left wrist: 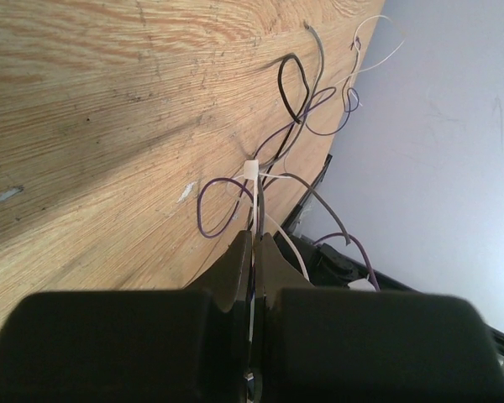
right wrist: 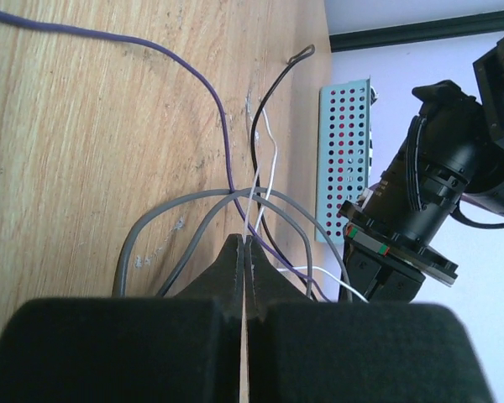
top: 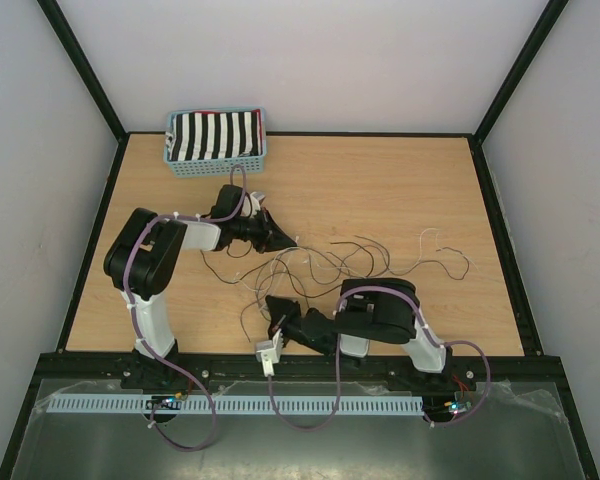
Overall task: Zip-tie the wires
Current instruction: Tie the cable at the center of the board.
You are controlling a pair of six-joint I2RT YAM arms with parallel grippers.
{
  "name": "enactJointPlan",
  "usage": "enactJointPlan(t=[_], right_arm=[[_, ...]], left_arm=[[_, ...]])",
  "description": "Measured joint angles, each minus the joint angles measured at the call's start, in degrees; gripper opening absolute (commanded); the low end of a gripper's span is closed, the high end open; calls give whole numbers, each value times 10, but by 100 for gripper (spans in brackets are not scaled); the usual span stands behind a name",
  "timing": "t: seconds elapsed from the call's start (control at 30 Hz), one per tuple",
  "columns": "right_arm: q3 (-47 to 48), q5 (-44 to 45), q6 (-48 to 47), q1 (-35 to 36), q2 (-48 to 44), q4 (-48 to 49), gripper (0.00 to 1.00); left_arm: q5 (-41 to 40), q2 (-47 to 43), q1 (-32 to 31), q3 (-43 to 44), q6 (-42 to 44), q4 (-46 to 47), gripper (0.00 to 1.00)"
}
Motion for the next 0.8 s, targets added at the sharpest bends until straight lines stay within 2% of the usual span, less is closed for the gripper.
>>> enactJointPlan(t=[0.23, 0.5, 0.8], right_arm=[[-16, -16, 73, -1, -68, -50, 0], [25, -119, 265, -59, -224, -271, 0], [75, -242, 430, -141, -281, -455, 0]], left_arm=[[7, 0, 0, 0, 17, 0, 0], [13, -6, -2, -7, 67, 0, 0], [12, -53, -4, -45, 138, 0, 0]])
